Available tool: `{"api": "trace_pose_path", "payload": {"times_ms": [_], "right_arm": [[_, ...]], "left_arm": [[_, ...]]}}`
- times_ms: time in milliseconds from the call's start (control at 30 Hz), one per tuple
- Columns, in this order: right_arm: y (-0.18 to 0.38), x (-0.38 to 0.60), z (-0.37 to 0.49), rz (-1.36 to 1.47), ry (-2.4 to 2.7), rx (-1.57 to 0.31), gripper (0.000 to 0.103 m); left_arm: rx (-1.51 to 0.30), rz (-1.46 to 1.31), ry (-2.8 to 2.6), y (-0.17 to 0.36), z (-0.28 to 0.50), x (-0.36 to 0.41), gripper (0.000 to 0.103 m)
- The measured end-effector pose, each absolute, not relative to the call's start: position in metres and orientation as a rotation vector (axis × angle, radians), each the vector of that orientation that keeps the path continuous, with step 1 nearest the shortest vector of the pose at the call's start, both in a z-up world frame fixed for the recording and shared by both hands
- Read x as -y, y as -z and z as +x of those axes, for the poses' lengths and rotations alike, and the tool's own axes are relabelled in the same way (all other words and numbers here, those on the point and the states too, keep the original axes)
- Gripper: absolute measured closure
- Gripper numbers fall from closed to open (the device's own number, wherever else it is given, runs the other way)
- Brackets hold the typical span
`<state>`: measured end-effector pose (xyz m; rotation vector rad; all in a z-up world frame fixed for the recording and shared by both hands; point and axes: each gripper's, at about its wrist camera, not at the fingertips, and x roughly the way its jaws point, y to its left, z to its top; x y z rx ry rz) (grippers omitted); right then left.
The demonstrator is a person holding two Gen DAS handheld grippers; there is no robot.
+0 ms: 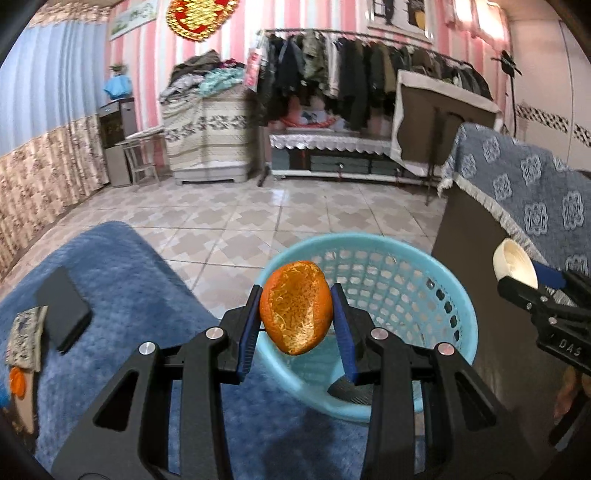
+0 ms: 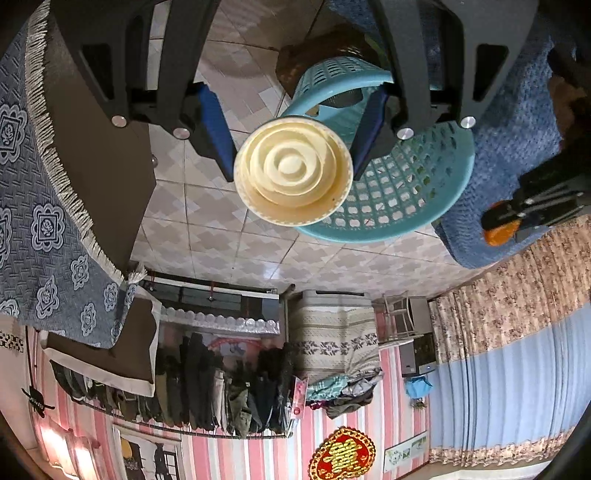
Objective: Collect trash
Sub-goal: 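Carry both items to the teal basket while the left tool drops the orange peel in, then lower the cream bowl into the basket and open the right tool, then move both open tools back over the rug toward the remaining trash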
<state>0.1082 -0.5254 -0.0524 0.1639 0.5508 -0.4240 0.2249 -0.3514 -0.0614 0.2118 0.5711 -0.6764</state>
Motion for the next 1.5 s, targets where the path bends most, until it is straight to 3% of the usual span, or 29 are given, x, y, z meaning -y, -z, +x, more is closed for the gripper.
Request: {"api": "trace_pose_path", "payload": {"times_ms": [267,333,400,700,1267,1500], "right_arm": [[0.060,0.529,0.116,0.167,0.432,-0.574,0.042],[0.061,0.528,0.119,0.171,0.430,-0.579,0.042],[0.062,0.526,0.122,0.169,0.426,-0.581,0.042],[0.066,0.511,0.137,0.163,0.396,-0.585,0.042],[0.094,0.492,0.195,0.177,0.360,-0.632,0.042],[0.079,0.485,0.192,0.147,0.361,-0.604,0.024]], "left_arm": [[-0.598,0.223,0.702,0.076,0.243,0.375,0.066],[-0.591,0.218,0.698,0.073,0.245,0.375,0.046],[-0.561,0.198,0.675,0.065,0.247,0.370,0.033],[-0.489,0.160,0.552,0.038,0.259,0.335,0.006],[-0.473,0.152,0.391,0.034,0.249,0.257,0.005],[-0.473,0.125,0.350,0.028,0.245,0.231,0.005]]}}
